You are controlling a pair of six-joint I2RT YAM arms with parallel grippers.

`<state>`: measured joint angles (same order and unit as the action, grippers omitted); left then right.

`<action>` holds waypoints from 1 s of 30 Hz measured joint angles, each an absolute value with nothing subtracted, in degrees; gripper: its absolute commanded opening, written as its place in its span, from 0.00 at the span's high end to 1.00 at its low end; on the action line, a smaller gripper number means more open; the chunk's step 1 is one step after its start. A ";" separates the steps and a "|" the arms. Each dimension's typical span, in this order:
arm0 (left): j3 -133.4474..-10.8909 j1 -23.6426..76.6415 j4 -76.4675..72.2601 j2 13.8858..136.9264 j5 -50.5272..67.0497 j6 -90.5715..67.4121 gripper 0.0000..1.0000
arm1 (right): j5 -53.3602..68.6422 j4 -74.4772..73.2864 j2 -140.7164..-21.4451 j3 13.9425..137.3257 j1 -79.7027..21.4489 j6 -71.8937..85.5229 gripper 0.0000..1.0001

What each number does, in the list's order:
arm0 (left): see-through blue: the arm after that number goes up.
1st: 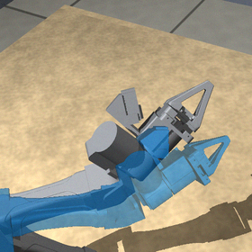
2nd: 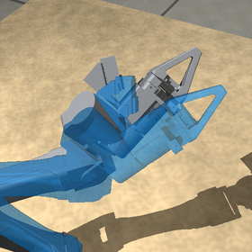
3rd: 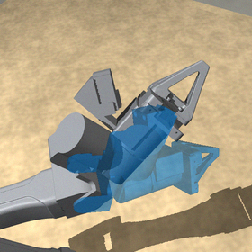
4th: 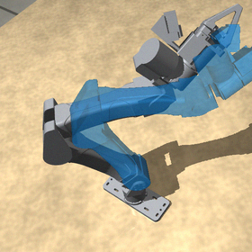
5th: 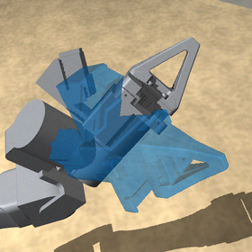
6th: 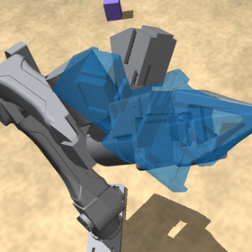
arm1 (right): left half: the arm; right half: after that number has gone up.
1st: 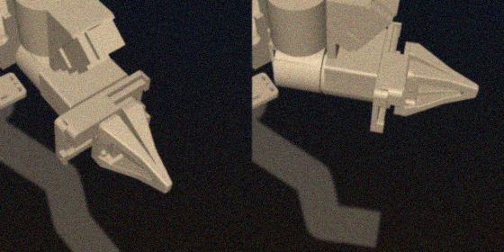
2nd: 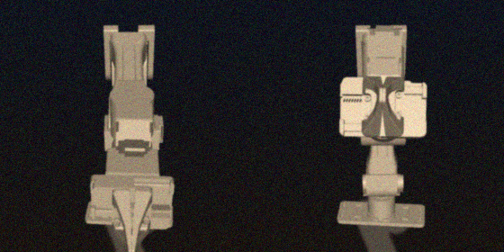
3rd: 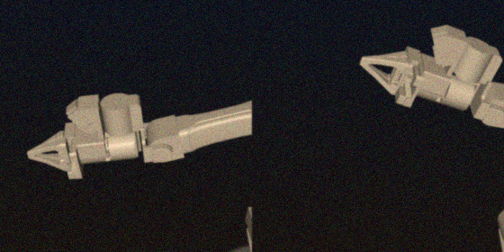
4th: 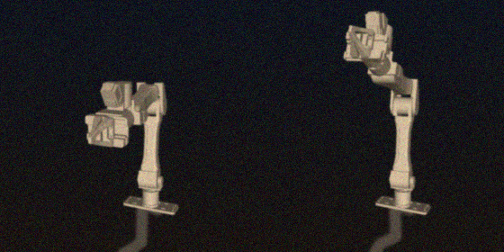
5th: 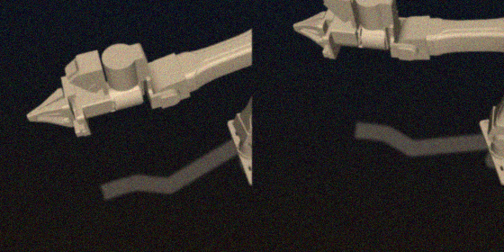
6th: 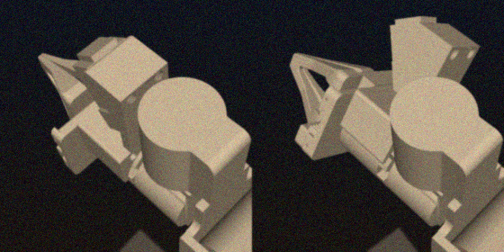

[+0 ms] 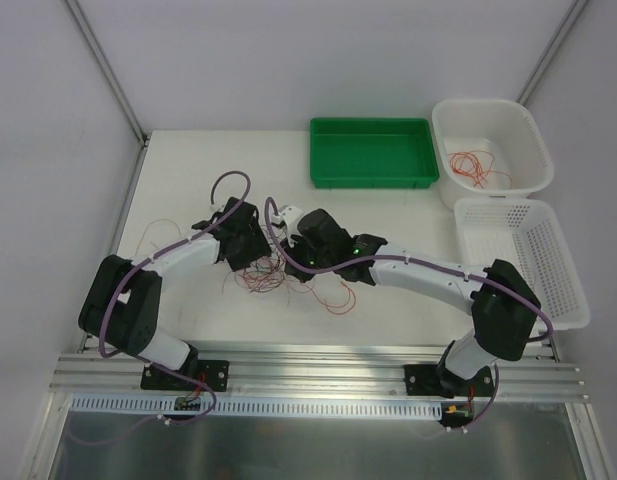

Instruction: Untangle the cables

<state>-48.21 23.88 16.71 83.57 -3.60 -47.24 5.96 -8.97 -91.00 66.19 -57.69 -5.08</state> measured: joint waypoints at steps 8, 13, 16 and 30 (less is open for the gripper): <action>-48.53 26.26 15.73 90.56 -3.68 -49.17 0.80 | 4.54 -10.24 -89.17 65.95 -58.43 -5.67 0.99; -48.73 26.26 15.22 91.20 -4.93 -48.47 1.00 | 1.58 -11.86 -83.77 63.44 -58.43 -6.55 0.99; -48.73 25.89 15.20 91.09 -5.91 -47.57 1.00 | -1.50 -14.70 -78.70 61.69 -58.39 -7.11 0.99; -46.85 11.53 17.34 83.11 -11.46 -41.23 1.00 | -14.61 -30.15 -49.63 61.87 -51.13 -9.26 0.99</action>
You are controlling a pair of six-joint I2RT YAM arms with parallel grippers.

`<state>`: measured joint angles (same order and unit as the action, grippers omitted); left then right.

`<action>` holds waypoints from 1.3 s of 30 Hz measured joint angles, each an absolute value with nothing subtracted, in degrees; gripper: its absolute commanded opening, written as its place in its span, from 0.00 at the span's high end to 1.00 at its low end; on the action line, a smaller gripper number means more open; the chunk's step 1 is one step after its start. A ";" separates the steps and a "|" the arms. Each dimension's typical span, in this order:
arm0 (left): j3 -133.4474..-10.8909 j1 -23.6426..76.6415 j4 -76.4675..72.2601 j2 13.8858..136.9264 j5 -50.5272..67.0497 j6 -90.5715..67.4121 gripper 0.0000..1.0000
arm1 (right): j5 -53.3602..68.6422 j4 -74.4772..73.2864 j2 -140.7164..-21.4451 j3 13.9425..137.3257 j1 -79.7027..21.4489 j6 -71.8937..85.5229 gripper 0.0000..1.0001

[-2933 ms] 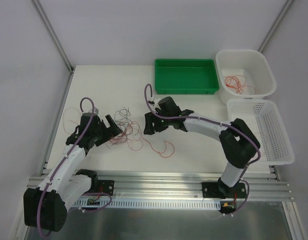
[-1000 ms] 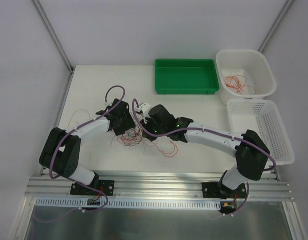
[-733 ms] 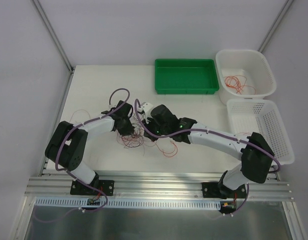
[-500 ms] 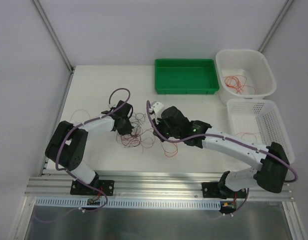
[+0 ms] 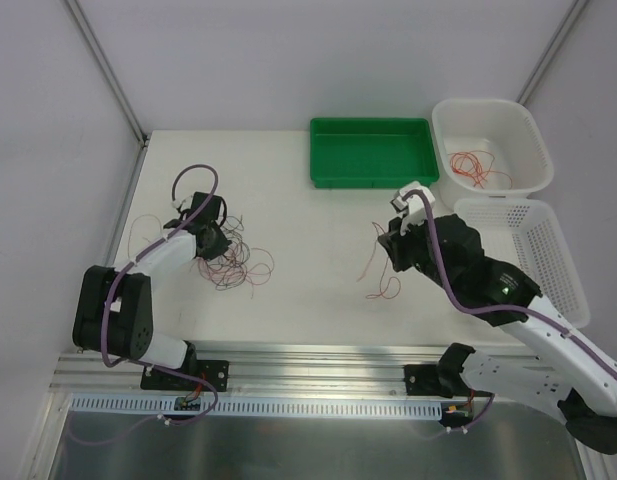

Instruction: Untangle the cables

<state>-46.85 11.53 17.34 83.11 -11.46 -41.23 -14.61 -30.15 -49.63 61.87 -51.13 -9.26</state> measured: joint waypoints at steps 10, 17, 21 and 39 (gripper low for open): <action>-45.87 11.84 18.76 79.09 -7.16 -38.70 0.92 | -15.97 -30.83 -49.36 56.21 -47.35 -7.40 1.00; -44.34 19.99 18.90 74.96 -0.97 -36.42 0.78 | -14.57 -28.16 -53.23 44.38 -46.04 -2.11 0.99; -42.76 24.08 19.38 72.36 1.32 -36.34 0.65 | -16.27 -27.81 -51.90 39.16 -44.99 2.85 1.00; -46.92 24.71 25.30 60.82 8.01 -31.97 0.04 | -25.76 -41.63 -46.87 29.47 -43.94 25.56 0.71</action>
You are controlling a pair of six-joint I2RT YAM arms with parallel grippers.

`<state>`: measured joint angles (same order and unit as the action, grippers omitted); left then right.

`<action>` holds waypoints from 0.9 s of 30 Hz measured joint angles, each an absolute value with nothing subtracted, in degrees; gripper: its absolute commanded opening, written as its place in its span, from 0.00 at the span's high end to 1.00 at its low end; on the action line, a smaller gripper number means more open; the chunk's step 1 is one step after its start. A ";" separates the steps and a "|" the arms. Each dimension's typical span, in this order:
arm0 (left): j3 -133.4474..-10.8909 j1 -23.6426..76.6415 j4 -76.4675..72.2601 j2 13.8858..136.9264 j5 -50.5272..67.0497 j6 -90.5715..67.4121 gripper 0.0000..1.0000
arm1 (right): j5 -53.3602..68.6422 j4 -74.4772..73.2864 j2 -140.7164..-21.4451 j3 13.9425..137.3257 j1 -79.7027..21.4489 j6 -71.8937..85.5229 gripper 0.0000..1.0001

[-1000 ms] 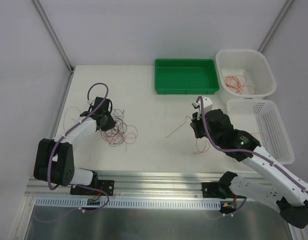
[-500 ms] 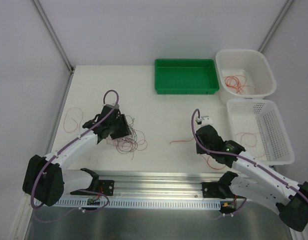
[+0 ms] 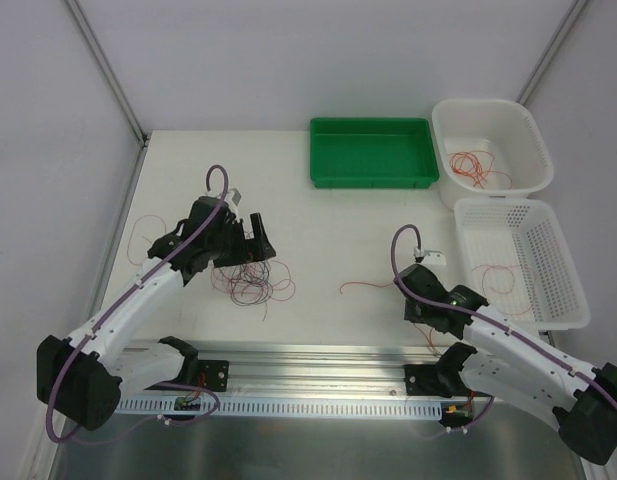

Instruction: Untangle the cables

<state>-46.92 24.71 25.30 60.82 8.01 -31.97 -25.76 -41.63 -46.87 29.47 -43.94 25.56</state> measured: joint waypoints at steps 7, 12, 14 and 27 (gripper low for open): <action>-55.11 23.73 28.51 64.16 9.43 -26.09 0.04 | -25.23 -41.67 -52.95 31.83 -43.94 24.53 0.99; -57.49 21.08 30.06 63.20 9.26 -22.72 0.04 | -23.68 -41.76 -60.18 44.56 -43.94 19.29 0.99; -57.49 19.99 30.52 62.17 7.97 -21.85 0.02 | -22.70 -41.60 -62.37 50.72 -43.97 17.21 1.00; -55.31 15.64 32.03 55.92 -0.64 -18.81 0.01 | -14.41 -31.33 -72.73 78.04 -44.05 4.99 0.97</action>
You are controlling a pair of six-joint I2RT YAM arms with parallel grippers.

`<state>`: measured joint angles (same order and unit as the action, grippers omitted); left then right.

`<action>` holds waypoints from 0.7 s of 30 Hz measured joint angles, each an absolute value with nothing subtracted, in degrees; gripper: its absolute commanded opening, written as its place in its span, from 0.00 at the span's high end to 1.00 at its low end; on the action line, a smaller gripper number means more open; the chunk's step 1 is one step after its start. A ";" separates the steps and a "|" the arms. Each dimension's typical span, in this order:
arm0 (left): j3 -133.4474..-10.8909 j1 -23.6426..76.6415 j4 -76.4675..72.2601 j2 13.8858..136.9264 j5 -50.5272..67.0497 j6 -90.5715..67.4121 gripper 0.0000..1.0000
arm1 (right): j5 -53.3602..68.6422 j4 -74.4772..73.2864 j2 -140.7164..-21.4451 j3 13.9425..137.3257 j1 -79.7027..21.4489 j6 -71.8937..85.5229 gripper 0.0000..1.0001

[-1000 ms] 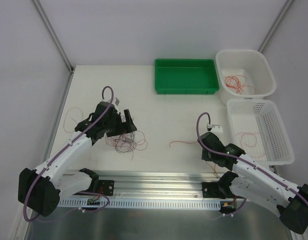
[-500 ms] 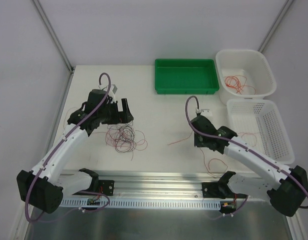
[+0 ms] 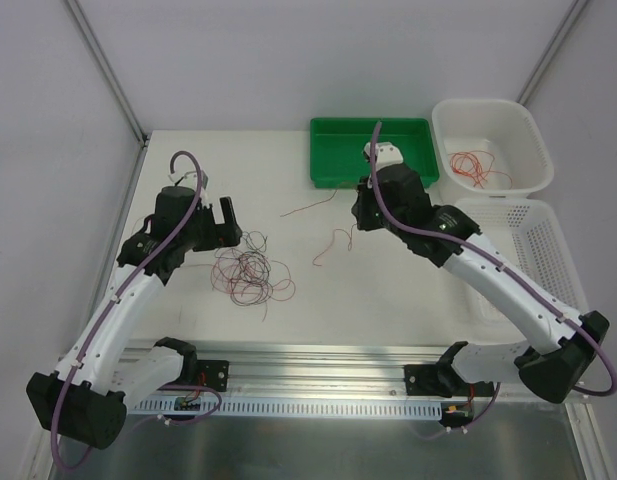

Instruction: Untangle the cables

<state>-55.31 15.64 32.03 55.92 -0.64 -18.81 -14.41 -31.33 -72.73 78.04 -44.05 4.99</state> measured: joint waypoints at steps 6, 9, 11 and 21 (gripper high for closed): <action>-53.82 14.96 32.21 55.29 -2.22 -18.13 0.01 | -12.47 -23.05 -73.36 62.24 -43.44 5.41 0.97; -53.47 14.68 32.32 55.27 -2.26 -18.11 0.01 | -10.90 -19.00 -77.32 54.98 -42.92 6.04 0.96; -53.45 14.52 32.32 55.27 -2.26 -18.06 0.01 | -9.80 -17.17 -81.12 52.99 -42.76 6.39 0.96; -53.41 14.50 32.34 55.29 -2.28 -17.96 0.01 | -7.29 -11.11 -92.55 53.10 -42.78 7.25 0.59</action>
